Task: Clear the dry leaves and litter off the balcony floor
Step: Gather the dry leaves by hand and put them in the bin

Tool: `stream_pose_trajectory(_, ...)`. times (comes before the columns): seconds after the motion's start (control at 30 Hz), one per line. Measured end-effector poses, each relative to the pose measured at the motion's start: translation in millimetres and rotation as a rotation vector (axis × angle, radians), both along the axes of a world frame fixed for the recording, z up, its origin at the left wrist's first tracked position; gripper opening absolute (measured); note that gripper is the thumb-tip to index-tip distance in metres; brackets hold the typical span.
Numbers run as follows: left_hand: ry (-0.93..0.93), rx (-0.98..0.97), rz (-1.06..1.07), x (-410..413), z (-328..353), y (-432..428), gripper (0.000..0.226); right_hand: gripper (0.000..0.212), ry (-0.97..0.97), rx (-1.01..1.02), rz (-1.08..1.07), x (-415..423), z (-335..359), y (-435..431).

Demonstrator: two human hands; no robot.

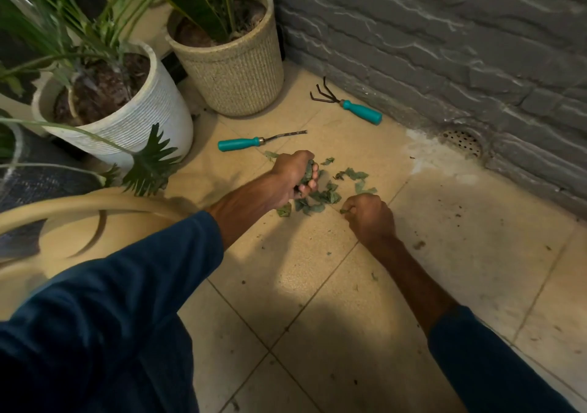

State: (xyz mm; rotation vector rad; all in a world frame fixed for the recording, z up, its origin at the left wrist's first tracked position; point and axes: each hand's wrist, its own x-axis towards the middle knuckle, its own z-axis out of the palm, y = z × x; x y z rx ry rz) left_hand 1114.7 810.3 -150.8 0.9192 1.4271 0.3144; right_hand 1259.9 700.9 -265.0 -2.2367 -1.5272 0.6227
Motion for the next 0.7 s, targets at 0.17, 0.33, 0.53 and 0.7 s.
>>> stream_pose_trajectory(0.17,-0.005,0.001,-0.016,-4.2,1.1,-0.2,0.035,0.010,0.135,0.117,-0.060,21.5,-0.8,-5.2)
stream_pose_trajectory(0.33,-0.030,-0.001,-0.013,-8.2,5.1,0.6,0.034,0.012,0.076,0.221,-0.067,49.9,8.4,14.0)
stream_pose_trajectory(0.53,-0.016,-0.017,0.006,-13.9,5.8,3.0,0.035,0.009,0.088,0.111,0.043,41.2,4.1,29.0)
stream_pose_trajectory(0.7,-0.005,-0.019,-0.012,-13.7,6.2,0.4,0.035,0.014,0.002,0.064,0.010,36.5,0.7,17.5)
